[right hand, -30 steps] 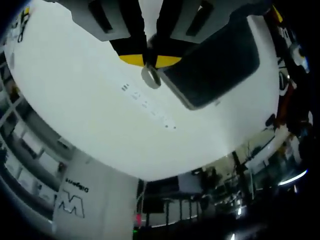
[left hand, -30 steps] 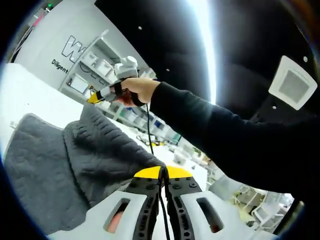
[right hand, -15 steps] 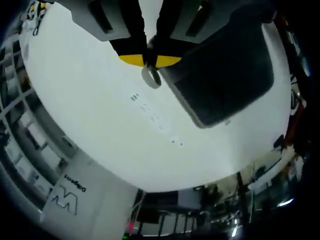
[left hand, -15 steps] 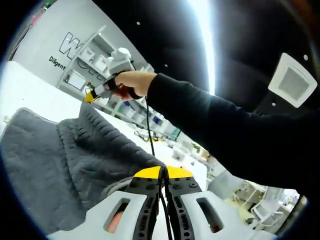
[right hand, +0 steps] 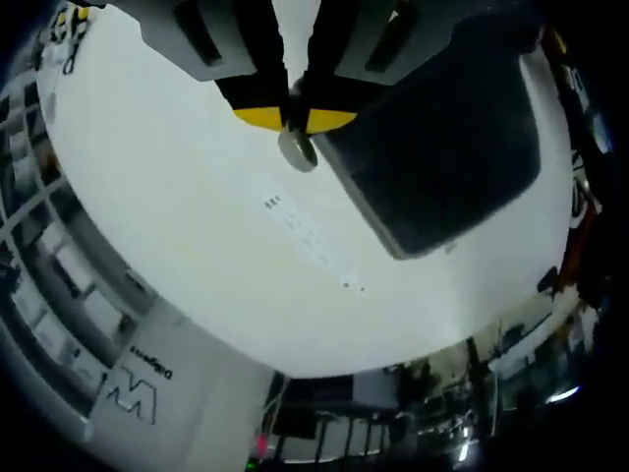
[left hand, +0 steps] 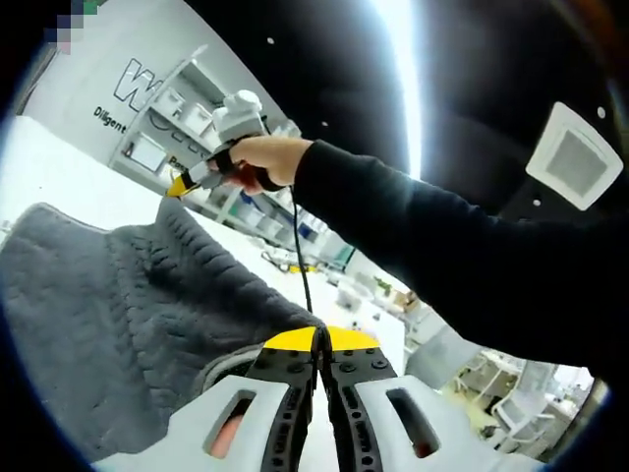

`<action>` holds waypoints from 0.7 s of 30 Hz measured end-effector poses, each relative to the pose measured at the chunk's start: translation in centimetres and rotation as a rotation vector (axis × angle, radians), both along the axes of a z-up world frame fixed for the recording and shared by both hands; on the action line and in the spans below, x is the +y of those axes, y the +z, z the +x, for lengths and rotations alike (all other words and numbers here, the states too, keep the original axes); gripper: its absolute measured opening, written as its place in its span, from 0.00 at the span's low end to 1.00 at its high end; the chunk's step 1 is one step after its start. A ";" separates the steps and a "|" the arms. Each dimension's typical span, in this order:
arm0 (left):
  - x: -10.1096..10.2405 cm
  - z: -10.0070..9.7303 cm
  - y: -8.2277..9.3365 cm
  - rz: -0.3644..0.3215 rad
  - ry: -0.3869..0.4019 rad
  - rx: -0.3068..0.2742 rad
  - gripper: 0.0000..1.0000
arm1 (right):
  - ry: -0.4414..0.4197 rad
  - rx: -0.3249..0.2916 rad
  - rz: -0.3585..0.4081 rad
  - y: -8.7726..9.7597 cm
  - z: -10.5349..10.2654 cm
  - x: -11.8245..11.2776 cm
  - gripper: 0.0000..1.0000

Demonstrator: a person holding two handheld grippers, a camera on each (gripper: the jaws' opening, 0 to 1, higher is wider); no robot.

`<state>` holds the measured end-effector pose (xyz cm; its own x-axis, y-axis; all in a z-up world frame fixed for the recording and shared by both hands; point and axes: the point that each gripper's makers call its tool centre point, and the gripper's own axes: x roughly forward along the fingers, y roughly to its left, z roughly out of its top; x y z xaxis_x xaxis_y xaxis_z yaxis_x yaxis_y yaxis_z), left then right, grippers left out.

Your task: Open the folded towel by lifting each exposed corner and separating the folded layers until the towel lies flat within the target outline without major curled edges

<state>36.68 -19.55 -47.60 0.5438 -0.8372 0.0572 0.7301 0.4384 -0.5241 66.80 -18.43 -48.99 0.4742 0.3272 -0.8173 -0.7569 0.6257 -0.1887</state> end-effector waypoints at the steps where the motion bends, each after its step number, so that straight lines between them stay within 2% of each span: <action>1: -0.1 0.1 -0.1 0.001 0.000 0.003 0.00 | 0.001 -0.002 -0.006 -0.2 0.1 -0.2 0.01; 15: -0.5 -0.1 -1.3 0.027 -0.018 0.010 0.00 | 0.011 -0.001 -0.018 -1.7 0.1 -0.5 0.02; 21: -0.8 -0.3 -1.2 0.031 -0.024 0.015 0.00 | 0.003 0.010 -0.010 -2.1 -0.1 -1.0 0.01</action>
<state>36.39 -20.33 -48.81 0.5241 -0.8514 0.0236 0.7329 0.4367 -0.5216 66.66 -19.41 -51.06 0.4649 0.3207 -0.8252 -0.7609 0.6212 -0.1873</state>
